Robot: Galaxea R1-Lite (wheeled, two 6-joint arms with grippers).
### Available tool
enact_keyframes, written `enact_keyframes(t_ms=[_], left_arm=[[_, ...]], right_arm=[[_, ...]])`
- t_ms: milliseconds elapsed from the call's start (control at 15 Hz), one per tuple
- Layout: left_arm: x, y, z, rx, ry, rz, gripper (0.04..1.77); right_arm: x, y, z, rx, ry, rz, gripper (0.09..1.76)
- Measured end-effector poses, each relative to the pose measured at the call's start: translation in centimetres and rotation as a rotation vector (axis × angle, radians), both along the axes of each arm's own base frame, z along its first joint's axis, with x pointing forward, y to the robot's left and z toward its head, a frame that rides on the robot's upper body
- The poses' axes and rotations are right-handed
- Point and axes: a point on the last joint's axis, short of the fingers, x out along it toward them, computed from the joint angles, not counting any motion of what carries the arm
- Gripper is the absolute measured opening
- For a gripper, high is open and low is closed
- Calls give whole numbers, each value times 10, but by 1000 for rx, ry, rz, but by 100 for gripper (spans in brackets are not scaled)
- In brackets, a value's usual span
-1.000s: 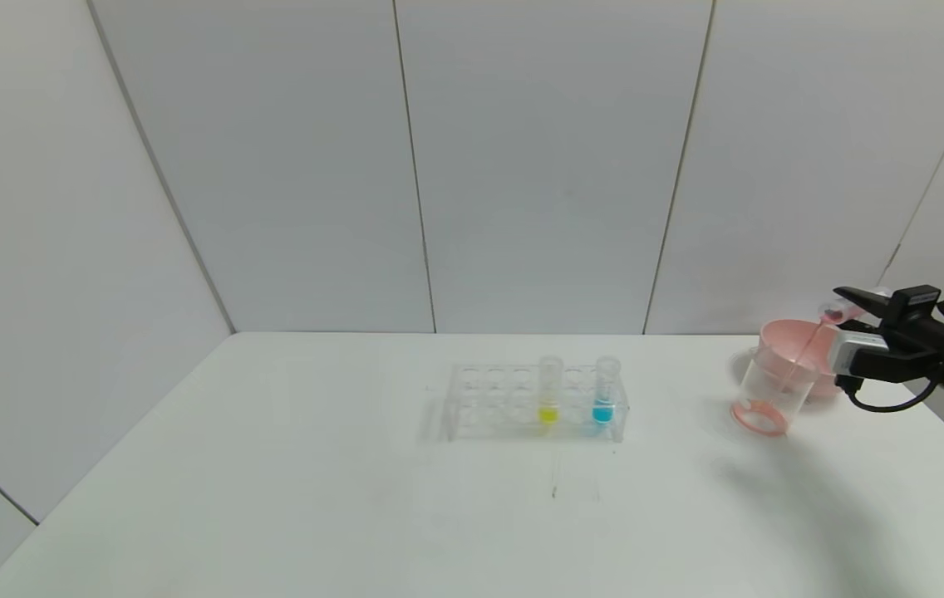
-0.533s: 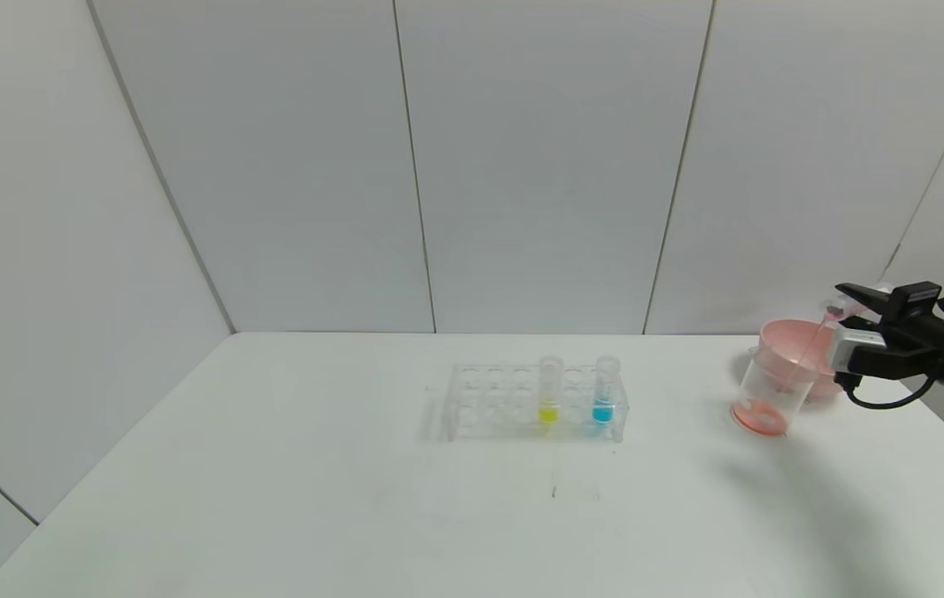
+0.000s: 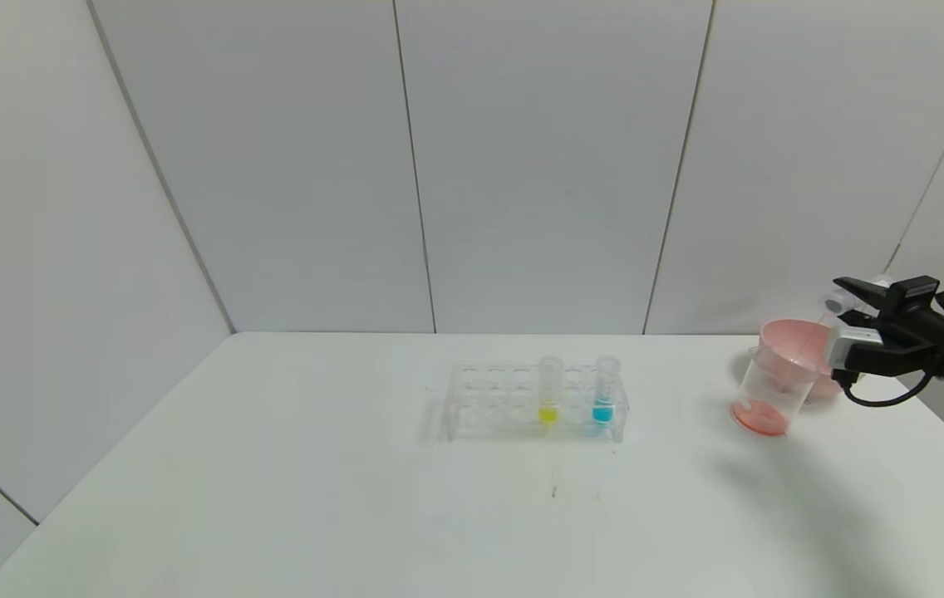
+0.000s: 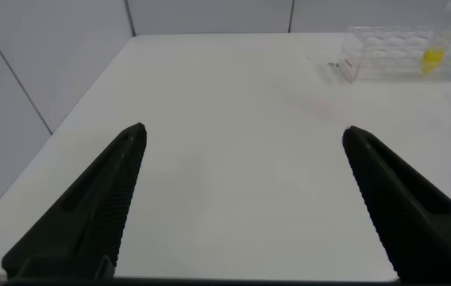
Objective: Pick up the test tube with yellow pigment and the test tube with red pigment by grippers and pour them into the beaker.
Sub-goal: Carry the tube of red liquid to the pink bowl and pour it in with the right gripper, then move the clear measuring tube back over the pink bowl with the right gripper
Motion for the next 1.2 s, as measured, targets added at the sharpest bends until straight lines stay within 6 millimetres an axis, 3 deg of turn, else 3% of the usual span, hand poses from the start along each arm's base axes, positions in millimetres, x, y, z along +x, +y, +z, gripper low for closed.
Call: enact_keyframes(t_ms=[333, 600, 800, 1200], left_arm=[[0, 0, 0, 0, 0, 0, 176], [0, 0, 0, 0, 0, 0, 176], [0, 0, 0, 0, 0, 0, 176], [0, 0, 0, 0, 0, 0, 176]], right_arm=[[4, 4, 6, -29, -39, 10, 51], [4, 3, 4, 20, -23, -86, 51], [11, 7, 11, 239, -13, -174, 51], [35, 16, 28, 912, 43, -300, 51]])
